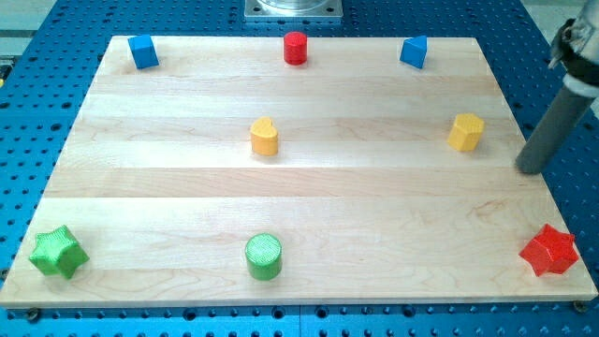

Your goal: Push the hexagon to the center of the board

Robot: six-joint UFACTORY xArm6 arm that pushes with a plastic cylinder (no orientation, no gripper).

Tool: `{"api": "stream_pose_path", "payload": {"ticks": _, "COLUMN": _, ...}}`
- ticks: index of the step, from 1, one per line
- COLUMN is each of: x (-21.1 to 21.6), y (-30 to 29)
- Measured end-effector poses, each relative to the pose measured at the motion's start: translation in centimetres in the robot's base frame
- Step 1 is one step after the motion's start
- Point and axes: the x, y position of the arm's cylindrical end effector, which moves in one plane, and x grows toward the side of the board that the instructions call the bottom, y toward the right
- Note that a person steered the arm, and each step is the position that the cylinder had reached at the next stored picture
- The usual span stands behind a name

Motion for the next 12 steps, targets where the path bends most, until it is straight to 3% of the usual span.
{"api": "stream_pose_path", "payload": {"ticks": 1, "x": -3.0, "y": -0.7}}
{"api": "stream_pose_path", "payload": {"ticks": 2, "x": -3.9, "y": -6.2}}
{"api": "stream_pose_path", "payload": {"ticks": 4, "x": -3.9, "y": -23.3}}
{"api": "stream_pose_path", "payload": {"ticks": 5, "x": -1.9, "y": -22.6}}
{"api": "stream_pose_path", "payload": {"ticks": 6, "x": 0.5, "y": -17.2}}
{"api": "stream_pose_path", "payload": {"ticks": 12, "x": -0.1, "y": -27.1}}
